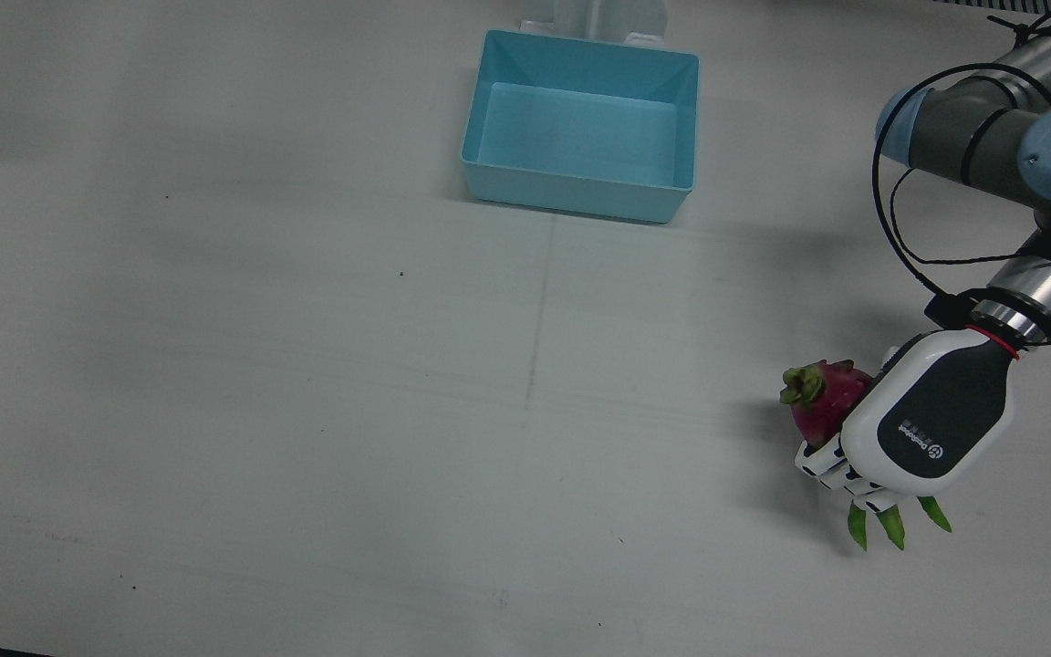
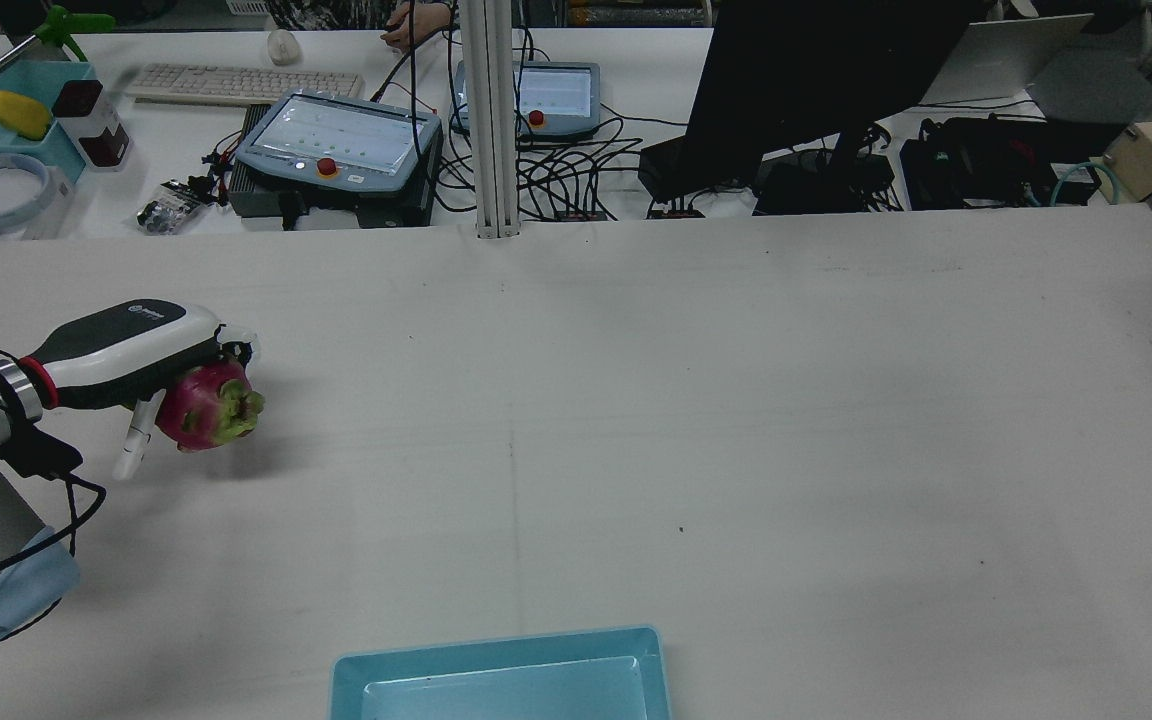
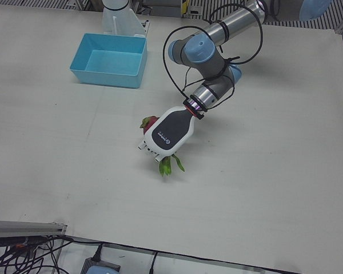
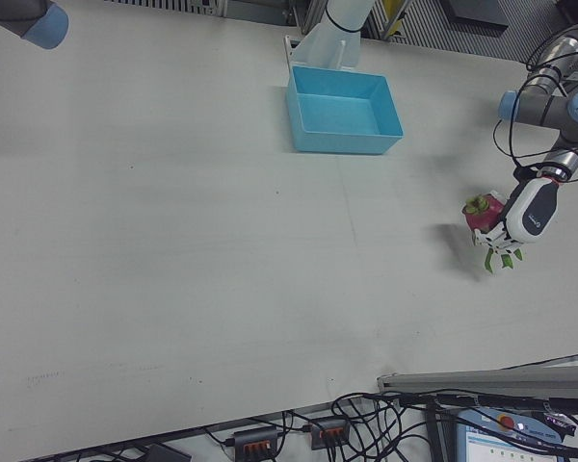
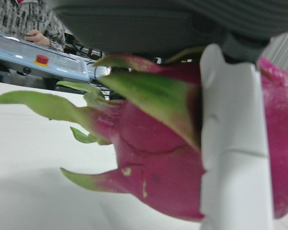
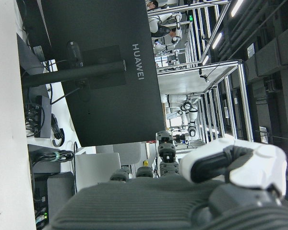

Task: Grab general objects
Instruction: 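Close the left hand on the dragon fruit and lift it, then carry the dragon fruit with the left hand to the blue tray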

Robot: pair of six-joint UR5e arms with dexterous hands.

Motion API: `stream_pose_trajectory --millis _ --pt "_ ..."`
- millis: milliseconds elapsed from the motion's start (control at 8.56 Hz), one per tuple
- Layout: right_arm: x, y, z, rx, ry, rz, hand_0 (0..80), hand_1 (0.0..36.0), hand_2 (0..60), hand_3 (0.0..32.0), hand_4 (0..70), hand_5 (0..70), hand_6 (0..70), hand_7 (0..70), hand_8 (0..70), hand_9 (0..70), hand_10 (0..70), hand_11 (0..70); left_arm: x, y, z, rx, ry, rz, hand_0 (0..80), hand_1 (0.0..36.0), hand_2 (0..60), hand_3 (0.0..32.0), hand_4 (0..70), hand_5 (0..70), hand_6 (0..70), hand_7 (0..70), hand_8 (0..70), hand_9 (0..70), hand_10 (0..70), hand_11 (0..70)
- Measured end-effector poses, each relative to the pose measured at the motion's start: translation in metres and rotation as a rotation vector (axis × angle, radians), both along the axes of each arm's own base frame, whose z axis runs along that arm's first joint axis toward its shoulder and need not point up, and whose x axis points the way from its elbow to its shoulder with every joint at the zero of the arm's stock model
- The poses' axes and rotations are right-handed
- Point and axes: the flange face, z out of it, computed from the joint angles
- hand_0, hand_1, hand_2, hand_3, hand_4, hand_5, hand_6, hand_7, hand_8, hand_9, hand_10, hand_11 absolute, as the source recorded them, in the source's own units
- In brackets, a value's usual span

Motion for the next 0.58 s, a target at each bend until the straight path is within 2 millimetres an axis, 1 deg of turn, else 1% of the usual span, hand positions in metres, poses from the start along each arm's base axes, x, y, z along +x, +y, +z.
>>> stream_pose_trajectory --millis 117,234,350,467,584 --pt "0.0 0.0 0.0 0.0 0.0 0.0 0.0 0.0 0.0 0.0 0.0 0.0 0.0 0.0 0.0 0.0 0.0 0.0 -0.001 -0.007 -0.003 0.001 0.108 0.067 80.0 36.0 60.0 0.0 57.7 70.0 70.0 70.0 70.0 70.0 70.0 70.0" --pt "0.0 0.0 0.0 0.0 0.0 0.0 0.0 0.0 0.0 0.0 0.0 0.0 0.0 0.0 0.0 0.0 0.0 0.0 0.006 -0.013 0.004 -0.013 0.209 0.134 80.0 36.0 60.0 0.0 60.5 70.0 70.0 70.0 70.0 70.0 70.0 70.0" --pt "0.0 0.0 0.0 0.0 0.0 0.0 0.0 0.0 0.0 0.0 0.0 0.0 0.0 0.0 0.0 0.0 0.0 0.0 0.021 -0.024 0.025 -0.045 0.332 0.235 80.0 36.0 60.0 0.0 62.9 70.0 70.0 70.0 70.0 70.0 70.0 70.0" --pt "0.0 0.0 0.0 0.0 0.0 -0.001 0.0 0.0 0.0 0.0 0.0 0.0 0.0 0.0 0.0 0.0 0.0 0.0 0.033 -0.032 0.045 -0.069 0.429 0.329 80.0 36.0 60.0 0.0 67.4 70.0 70.0 70.0 70.0 70.0 70.0 70.0" --pt "0.0 0.0 0.0 0.0 0.0 0.0 0.0 0.0 0.0 0.0 0.0 0.0 0.0 0.0 0.0 0.0 0.0 0.0 0.041 -0.033 0.053 -0.079 0.488 0.407 80.0 36.0 60.0 0.0 70.0 70.0 70.0 70.0 70.0 70.0 70.0 70.0"
